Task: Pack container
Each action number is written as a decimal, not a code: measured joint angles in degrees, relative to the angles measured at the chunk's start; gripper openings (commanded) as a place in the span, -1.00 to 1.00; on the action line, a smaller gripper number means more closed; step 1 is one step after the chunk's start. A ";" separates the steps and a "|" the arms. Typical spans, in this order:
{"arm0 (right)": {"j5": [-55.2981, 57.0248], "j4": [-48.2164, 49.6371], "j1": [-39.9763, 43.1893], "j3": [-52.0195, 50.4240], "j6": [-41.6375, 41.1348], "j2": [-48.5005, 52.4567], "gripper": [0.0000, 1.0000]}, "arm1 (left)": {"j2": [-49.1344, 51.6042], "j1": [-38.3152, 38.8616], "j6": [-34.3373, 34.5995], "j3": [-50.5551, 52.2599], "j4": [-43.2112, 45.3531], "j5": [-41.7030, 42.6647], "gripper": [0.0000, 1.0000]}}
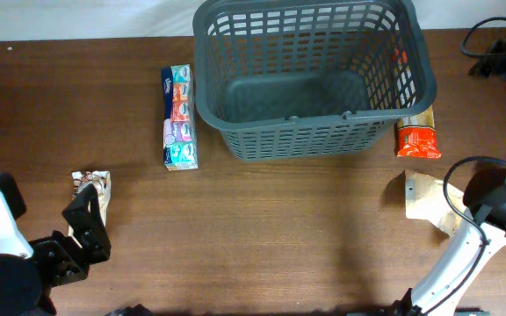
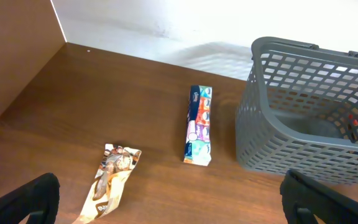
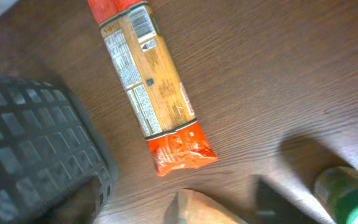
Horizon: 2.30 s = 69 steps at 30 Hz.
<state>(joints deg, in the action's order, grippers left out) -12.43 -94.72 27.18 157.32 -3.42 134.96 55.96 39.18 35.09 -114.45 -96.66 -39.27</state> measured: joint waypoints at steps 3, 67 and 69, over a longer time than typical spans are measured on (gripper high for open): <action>-0.26 0.17 -0.63 0.00 -0.09 0.79 -0.63 | 0.00 0.00 0.00 0.00 0.02 -0.02 0.99; -1.18 6.23 -21.49 0.00 4.72 1.25 -0.92 | 0.00 0.00 -0.02 6.95 0.02 0.00 0.99; -1.18 6.19 -22.05 0.02 4.70 1.25 -0.92 | 0.00 0.00 -0.02 6.95 0.02 0.00 0.99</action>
<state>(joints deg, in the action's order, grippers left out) -13.61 -88.53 5.13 157.34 1.28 136.20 55.96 39.18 35.07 -107.50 -96.64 -39.27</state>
